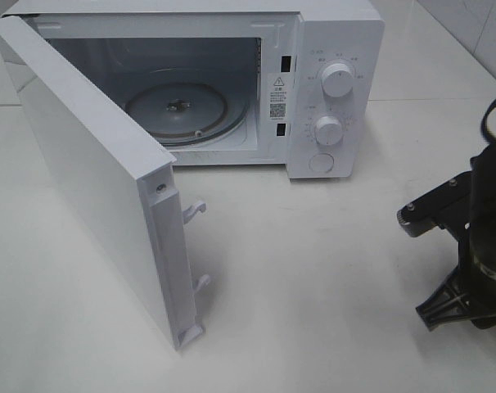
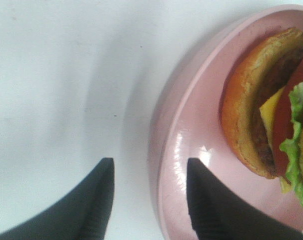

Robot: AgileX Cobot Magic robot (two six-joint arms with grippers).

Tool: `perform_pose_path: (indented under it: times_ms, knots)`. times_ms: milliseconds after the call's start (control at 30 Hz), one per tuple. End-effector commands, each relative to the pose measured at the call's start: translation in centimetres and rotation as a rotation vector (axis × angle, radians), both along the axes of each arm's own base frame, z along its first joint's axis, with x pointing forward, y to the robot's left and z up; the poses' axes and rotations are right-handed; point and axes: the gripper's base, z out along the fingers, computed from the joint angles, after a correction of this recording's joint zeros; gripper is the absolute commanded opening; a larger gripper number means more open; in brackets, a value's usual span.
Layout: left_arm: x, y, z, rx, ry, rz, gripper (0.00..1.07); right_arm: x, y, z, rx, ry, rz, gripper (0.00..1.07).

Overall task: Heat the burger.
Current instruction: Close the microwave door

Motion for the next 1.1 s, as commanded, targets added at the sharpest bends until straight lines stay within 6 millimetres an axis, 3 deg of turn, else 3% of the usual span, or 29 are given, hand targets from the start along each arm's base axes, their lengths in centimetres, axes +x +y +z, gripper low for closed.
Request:
perform_pose_path:
  times_ms: [33,67,267,400,533,600,667,767,833,1100]
  knots:
    - [0.0,0.0,0.1,-0.002,-0.017,0.004,0.98,-0.6,0.6,2.5,0.109,-0.011,0.056,0.48]
    - [0.0,0.0,0.1,-0.002,-0.017,0.004,0.98,-0.8,0.9,3.7,0.167,-0.018,0.088,0.49]
    - [0.0,0.0,0.1,-0.002,-0.017,0.004,0.98,-1.7,1.3,5.9,0.28,-0.034,0.178,0.56]
    - [0.0,0.0,0.1,-0.002,-0.017,0.004,0.98,-3.8,1.5,8.7,0.454,-0.056,0.269,0.75]
    - [0.0,0.0,0.1,-0.002,-0.017,0.004,0.98,-4.9,1.2,10.0,0.516,-0.088,0.287,0.8]
    - [0.0,0.0,0.1,-0.002,-0.017,0.004,0.98,-5.3,1.0,10.4,0.525,-0.096,0.294,0.8]
    - [0.0,0.0,0.1,-0.002,-0.017,0.004,0.98,-6.8,0.1,11.8,0.557,-0.14,0.295,0.78]
    - [0.0,0.0,0.1,-0.002,-0.017,0.004,0.98,-7.2,-0.2,12.1,0.564,-0.149,0.296,0.78]
    - [0.0,0.0,0.1,-0.002,-0.017,0.004,0.98,-8.9,-1.3,13.4,0.59,-0.207,0.303,0.77]
    - [0.0,0.0,0.1,-0.002,-0.017,0.004,0.98,-11.8,-3.4,14.7,0.616,-0.28,0.303,0.76]
